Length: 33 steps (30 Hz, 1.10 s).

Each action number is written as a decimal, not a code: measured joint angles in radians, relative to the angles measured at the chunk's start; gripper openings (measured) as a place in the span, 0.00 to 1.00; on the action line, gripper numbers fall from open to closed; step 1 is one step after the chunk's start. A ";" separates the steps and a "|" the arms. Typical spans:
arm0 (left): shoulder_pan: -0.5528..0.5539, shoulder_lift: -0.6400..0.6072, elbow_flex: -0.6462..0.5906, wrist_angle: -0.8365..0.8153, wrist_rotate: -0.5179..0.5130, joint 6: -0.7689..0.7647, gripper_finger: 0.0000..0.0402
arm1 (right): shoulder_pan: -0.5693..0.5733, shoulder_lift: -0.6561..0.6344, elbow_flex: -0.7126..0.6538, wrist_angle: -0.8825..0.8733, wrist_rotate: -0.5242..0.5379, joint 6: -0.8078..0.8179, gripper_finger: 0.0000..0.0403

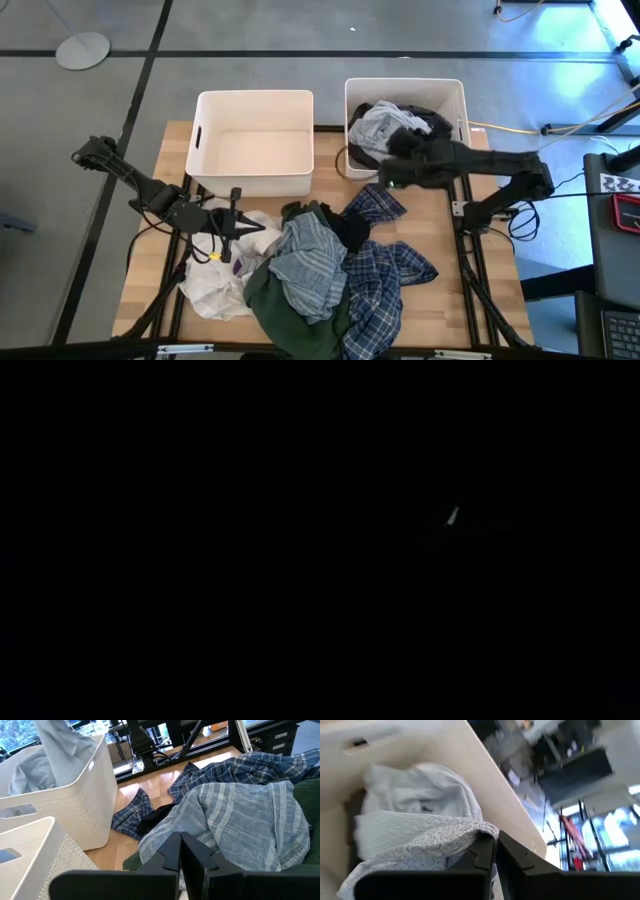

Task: Sort clothes
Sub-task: Put the white blue patterned pyjama into the right white bin

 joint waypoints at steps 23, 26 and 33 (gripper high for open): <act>0.000 0.000 0.000 0.000 0.000 -0.008 0.00 | -0.352 0.001 -0.161 0.354 -0.424 -0.162 0.35; 0.000 0.000 0.000 0.000 0.000 -0.012 0.00 | -0.352 0.001 -0.148 0.344 -0.419 -0.159 0.46; 0.000 0.000 0.000 0.000 0.000 -0.001 0.00 | -0.350 0.000 0.047 0.285 -0.544 -0.155 0.59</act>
